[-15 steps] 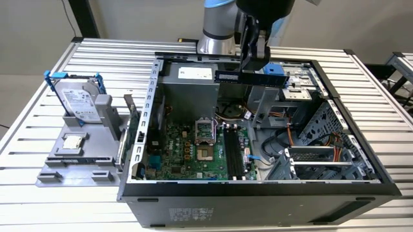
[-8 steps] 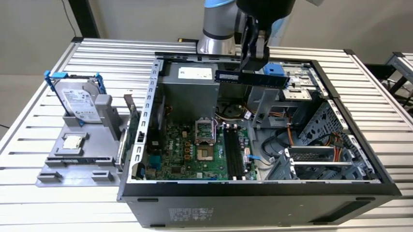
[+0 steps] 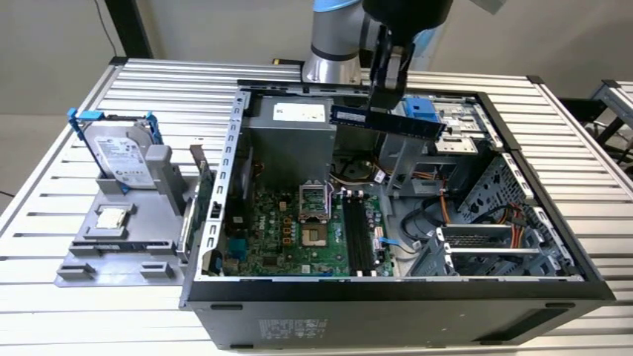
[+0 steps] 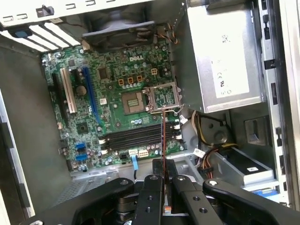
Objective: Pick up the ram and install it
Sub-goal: 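Insert the ram into the slot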
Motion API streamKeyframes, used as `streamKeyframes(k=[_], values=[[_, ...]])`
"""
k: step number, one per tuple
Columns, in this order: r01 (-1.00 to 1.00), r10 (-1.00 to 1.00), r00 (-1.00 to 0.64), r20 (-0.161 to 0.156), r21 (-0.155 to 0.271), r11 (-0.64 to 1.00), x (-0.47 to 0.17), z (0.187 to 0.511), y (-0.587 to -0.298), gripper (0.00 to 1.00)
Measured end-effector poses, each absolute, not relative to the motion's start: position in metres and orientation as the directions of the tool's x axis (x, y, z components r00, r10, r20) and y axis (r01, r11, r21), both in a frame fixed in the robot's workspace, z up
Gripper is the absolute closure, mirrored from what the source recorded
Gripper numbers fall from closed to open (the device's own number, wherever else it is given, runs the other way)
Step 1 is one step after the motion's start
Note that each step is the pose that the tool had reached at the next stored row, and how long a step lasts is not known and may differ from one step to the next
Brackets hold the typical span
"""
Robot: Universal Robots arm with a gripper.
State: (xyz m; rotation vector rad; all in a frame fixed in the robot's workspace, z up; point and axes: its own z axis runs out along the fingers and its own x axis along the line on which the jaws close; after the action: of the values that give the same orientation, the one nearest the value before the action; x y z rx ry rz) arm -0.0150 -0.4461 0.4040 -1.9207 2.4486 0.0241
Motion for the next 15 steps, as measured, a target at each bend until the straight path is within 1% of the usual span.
streamKeyframes(k=[15], values=[[-0.900, -0.900, -0.435, -0.032, -0.003, 0.435, -0.0150, 0.4037, -0.4460, 1.00]])
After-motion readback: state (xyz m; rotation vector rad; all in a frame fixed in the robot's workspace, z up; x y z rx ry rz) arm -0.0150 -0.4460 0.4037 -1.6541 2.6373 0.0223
